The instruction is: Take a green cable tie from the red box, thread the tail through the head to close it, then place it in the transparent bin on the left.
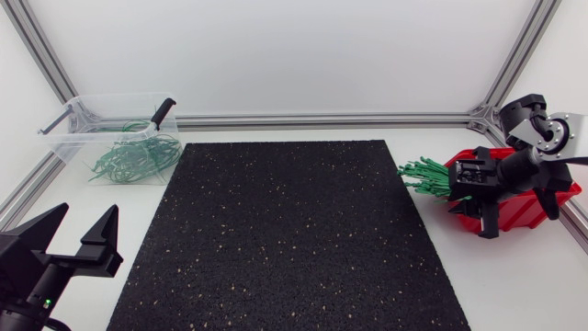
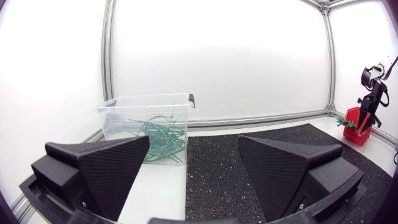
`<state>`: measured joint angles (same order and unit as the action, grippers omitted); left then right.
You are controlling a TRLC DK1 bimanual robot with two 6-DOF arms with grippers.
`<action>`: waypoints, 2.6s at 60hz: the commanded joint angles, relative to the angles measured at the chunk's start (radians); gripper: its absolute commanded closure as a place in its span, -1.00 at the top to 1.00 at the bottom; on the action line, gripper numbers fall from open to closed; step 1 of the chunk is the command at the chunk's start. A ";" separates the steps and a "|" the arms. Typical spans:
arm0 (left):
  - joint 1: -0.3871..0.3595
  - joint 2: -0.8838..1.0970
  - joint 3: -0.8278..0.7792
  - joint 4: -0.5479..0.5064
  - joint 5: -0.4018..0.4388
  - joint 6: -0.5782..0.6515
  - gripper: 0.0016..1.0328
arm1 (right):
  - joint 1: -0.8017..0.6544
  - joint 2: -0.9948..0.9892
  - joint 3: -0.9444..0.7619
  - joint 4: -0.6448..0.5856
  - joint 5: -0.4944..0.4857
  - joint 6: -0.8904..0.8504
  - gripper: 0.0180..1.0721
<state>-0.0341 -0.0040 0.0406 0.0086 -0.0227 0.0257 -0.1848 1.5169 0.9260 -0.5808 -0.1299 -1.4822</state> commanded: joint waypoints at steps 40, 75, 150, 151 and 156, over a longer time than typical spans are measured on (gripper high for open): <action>-0.009 -0.007 -0.041 -0.015 0.004 -0.012 0.92 | 0.008 -0.003 -0.044 0.056 0.024 -0.043 -0.54; -0.009 -0.007 -0.041 -0.015 0.006 -0.012 0.92 | 0.001 -0.061 -0.096 0.072 0.030 -0.107 -0.54; -0.013 -0.007 -0.041 -0.013 0.006 -0.012 0.92 | 0.051 -0.104 -0.099 0.053 0.121 -0.240 -0.85; -0.013 -0.007 -0.041 -0.013 0.006 -0.012 0.92 | 0.051 -0.103 -0.098 0.053 0.121 -0.236 -0.88; -0.012 -0.007 -0.041 -0.013 0.006 -0.012 0.92 | 0.054 -0.092 -0.095 0.061 0.121 -0.220 -0.89</action>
<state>-0.0418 -0.0040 0.0406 0.0086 -0.0223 0.0257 -0.1364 1.3987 0.8127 -0.5079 -0.0174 -1.7058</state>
